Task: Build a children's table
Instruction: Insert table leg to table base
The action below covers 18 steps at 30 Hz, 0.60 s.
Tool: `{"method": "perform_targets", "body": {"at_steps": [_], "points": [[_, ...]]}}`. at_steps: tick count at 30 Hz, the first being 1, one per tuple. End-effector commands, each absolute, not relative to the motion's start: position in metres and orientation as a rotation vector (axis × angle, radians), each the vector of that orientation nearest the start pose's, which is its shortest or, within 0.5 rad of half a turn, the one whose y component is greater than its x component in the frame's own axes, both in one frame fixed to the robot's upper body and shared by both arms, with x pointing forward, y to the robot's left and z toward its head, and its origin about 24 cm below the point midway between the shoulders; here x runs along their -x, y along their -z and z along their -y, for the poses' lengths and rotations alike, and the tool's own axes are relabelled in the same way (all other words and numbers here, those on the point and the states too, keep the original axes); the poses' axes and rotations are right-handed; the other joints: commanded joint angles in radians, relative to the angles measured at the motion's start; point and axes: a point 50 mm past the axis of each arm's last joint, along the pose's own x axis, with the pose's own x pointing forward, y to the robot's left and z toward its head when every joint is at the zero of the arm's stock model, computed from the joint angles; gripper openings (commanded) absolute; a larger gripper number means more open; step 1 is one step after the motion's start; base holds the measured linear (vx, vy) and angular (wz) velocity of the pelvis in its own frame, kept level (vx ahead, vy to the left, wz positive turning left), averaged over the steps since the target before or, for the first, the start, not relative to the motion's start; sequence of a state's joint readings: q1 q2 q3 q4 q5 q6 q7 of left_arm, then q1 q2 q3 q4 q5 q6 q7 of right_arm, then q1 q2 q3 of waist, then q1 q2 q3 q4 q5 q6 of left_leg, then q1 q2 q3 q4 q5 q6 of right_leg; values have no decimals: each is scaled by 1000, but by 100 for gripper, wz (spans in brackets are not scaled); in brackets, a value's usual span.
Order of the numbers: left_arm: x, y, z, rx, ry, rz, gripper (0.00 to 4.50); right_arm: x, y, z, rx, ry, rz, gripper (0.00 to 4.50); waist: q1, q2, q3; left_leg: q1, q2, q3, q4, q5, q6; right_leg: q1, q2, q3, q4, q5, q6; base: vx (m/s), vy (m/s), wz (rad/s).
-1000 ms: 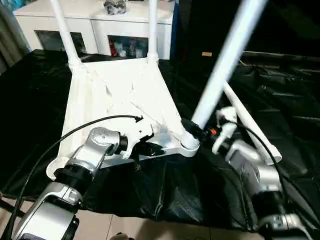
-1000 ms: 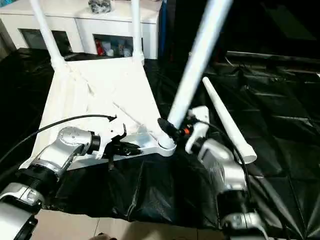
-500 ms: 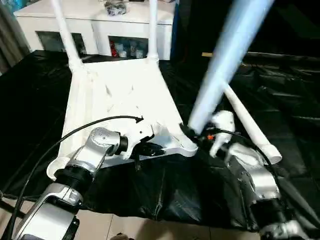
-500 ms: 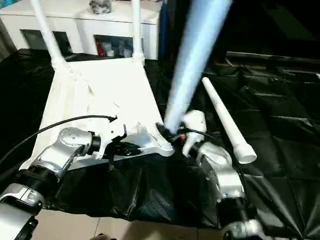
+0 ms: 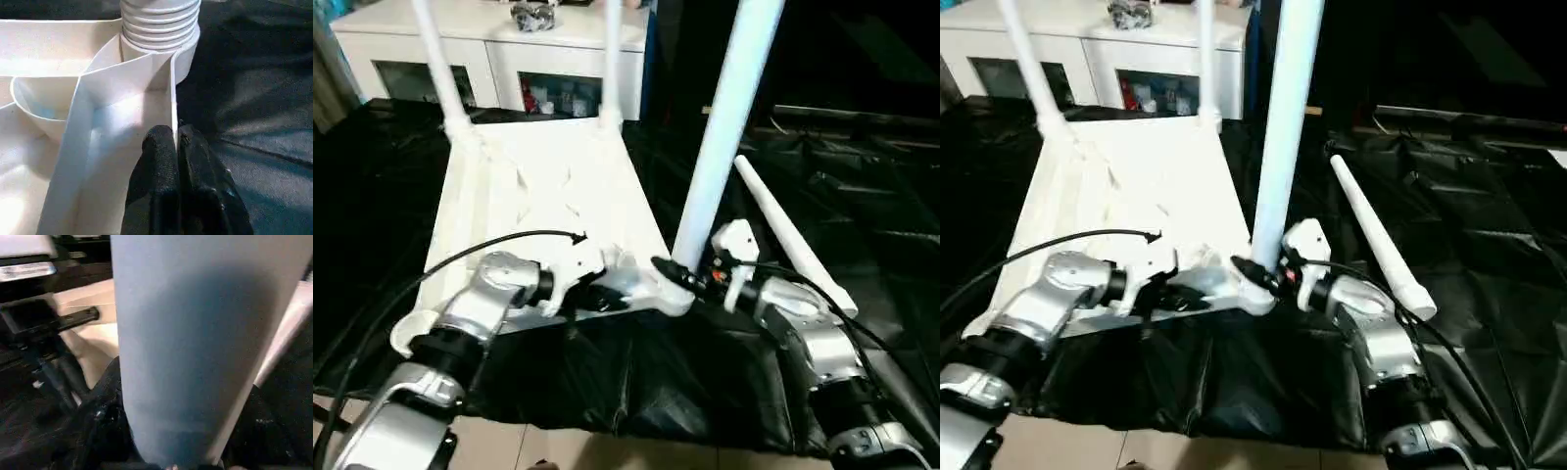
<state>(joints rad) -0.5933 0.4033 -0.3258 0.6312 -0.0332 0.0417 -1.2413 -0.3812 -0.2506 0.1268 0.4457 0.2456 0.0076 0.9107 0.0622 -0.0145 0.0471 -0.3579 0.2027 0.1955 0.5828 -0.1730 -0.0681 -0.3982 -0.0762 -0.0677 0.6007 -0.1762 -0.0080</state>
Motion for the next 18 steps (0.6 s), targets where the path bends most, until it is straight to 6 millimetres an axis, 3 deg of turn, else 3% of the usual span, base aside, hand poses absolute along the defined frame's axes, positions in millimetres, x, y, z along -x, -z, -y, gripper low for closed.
{"method": "perform_targets", "body": {"at_steps": [1, 4, 7, 13, 18], "points": [[-308, -55, -132, -397, 1500, -392, 0, -283, -13, 135, -14, -1057, -283, 190, 0, -2, -43, 11, 30, -20, -78, -344, 25, 25, -67, 48, -94, -410, -153, 0, 0, 0], [-308, -53, -138, -422, 1502, -421, 0, -281, -11, 135, 9, -1088, -278, 190, 2, 0, -43, 14, 33, -17, -79, -324, 24, 26, -65, 49, -88, -353, -180, 0, 0, 0], [-311, -53, -140, -432, 1474, -431, 0, -280, -12, 134, 33, -1098, -272, 190, 2, -2, -42, 12, 33, -18, -81, -322, 21, 30, -65, 49, -86, -345, -184, 0, 0, 0], [-319, -53, -138, -424, 1383, -421, 0, -279, -11, 131, 27, -1036, -255, 190, 2, -4, -30, 21, 33, -23, -86, -402, 4, 18, -71, 48, -107, -520, -135, 0, 0, 0], [-329, -56, -128, -408, 1275, -407, 0, -304, -13, 130, -46, -743, -232, 190, -15, -4, -22, 23, 31, -38, -91, -473, -27, 12, -77, 35, -125, -676, -82, -11, 2, -2]]}}
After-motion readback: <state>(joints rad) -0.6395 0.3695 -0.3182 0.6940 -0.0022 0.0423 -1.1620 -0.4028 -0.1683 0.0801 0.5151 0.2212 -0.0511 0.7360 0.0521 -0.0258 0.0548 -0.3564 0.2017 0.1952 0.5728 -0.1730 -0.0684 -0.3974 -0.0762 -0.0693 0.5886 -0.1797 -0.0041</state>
